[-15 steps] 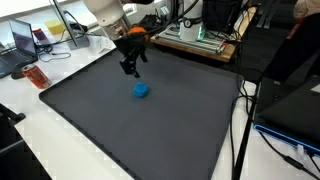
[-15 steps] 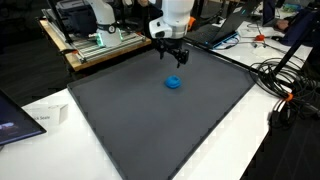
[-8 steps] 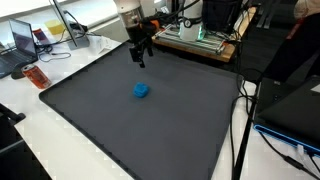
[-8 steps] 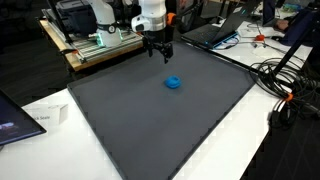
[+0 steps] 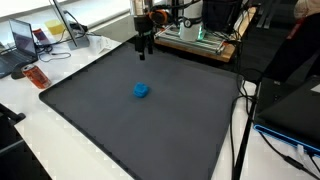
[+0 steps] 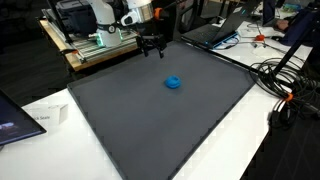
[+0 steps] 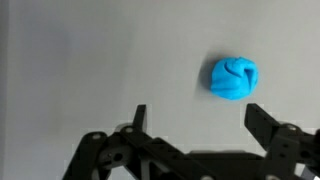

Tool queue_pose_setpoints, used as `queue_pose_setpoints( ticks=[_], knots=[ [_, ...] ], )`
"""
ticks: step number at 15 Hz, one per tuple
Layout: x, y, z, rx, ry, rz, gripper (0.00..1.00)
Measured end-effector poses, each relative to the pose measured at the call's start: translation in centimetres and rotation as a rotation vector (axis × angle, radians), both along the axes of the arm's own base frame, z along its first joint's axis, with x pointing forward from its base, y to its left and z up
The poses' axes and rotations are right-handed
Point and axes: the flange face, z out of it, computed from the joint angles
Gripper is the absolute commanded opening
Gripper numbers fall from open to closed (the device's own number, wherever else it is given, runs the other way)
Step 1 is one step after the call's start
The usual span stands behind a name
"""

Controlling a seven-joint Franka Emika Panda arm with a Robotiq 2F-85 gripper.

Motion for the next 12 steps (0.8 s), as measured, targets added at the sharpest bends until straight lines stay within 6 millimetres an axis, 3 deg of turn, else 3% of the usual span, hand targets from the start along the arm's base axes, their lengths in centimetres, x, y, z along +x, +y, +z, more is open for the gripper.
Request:
queue_pose_setpoints(
  ticks=[12],
  knots=[
    [1.1,1.0,1.5,0.042,-0.111,0.081,1.00]
  ],
)
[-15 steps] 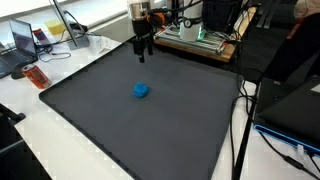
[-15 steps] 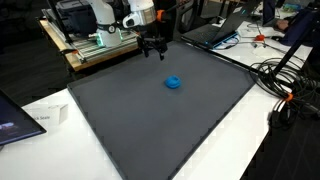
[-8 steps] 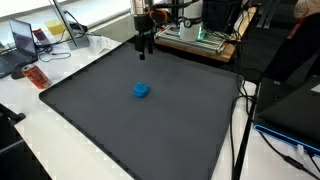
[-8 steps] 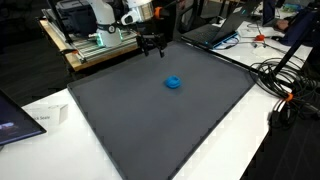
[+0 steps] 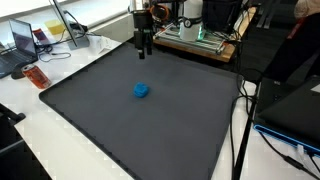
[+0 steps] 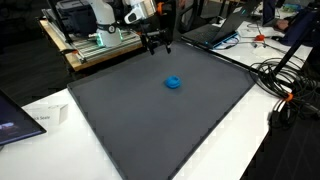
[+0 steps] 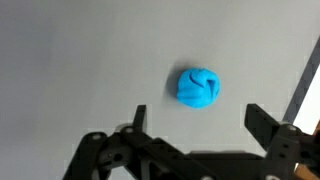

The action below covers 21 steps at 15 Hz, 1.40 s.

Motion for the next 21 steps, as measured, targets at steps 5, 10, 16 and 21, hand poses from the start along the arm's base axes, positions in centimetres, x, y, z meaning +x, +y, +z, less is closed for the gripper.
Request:
queue_pose_setpoints(
  ticks=[5,10,16,21],
  knots=[
    [0.4,-0.3,-0.7,0.039,-0.047,0.037,1.00],
    [1.3,-0.7,-2.0,0.064,-0.095,0.068,1.00],
    [2.1,-1.1,-4.8,0.019,-0.076,0.097,1.00],
    [2.9,-0.9,-4.7,-0.073,-0.094,0.171,1.00]
  ],
)
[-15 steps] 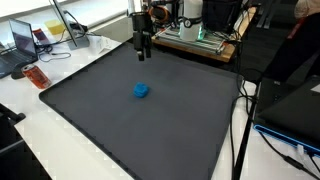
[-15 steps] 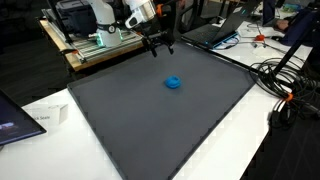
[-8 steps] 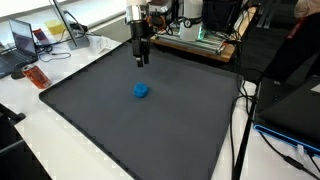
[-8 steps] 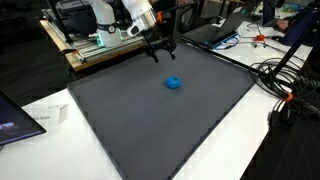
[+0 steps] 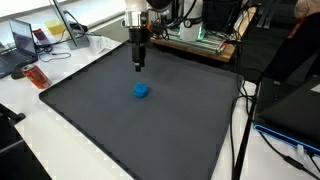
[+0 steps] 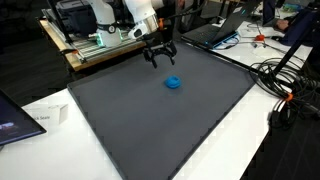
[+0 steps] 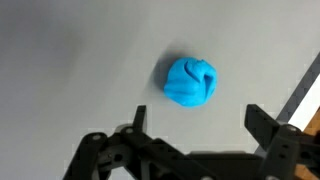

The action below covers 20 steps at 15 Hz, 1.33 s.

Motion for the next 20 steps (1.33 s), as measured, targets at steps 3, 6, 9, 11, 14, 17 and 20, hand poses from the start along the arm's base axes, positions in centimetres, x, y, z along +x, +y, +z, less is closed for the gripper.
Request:
queue_pose_setpoints(
  ticks=[3,6,9,11,14,17,20],
  knots=[
    [0.6,-0.1,0.3,-0.053,0.010,0.097,1.00],
    [1.3,-0.8,0.7,-0.099,0.046,0.179,1.00],
    [2.4,-1.5,1.6,-0.152,0.123,0.245,1.00],
    [3.8,-1.5,3.2,-0.171,0.167,0.287,1.00],
    [6.2,-1.3,6.7,-0.144,0.198,0.340,1.00],
    [7.9,-1.3,9.6,-0.109,0.223,0.394,1.00],
    [9.3,-1.9,10.5,-0.105,0.221,0.465,1.00]
  ],
)
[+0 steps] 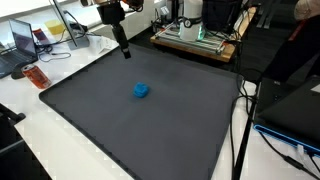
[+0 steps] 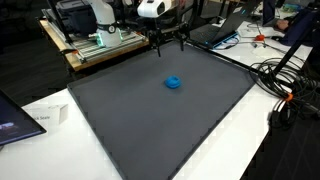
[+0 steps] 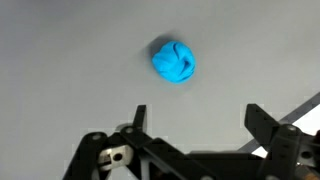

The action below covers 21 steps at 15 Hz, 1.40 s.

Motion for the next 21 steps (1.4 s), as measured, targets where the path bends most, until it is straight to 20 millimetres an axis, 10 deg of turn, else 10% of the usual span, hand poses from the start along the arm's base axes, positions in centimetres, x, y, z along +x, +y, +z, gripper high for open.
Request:
queue_pose_setpoints(
  ticks=[21],
  knots=[
    [2.8,1.1,-10.4,0.082,0.098,0.377,1.00]
  ],
)
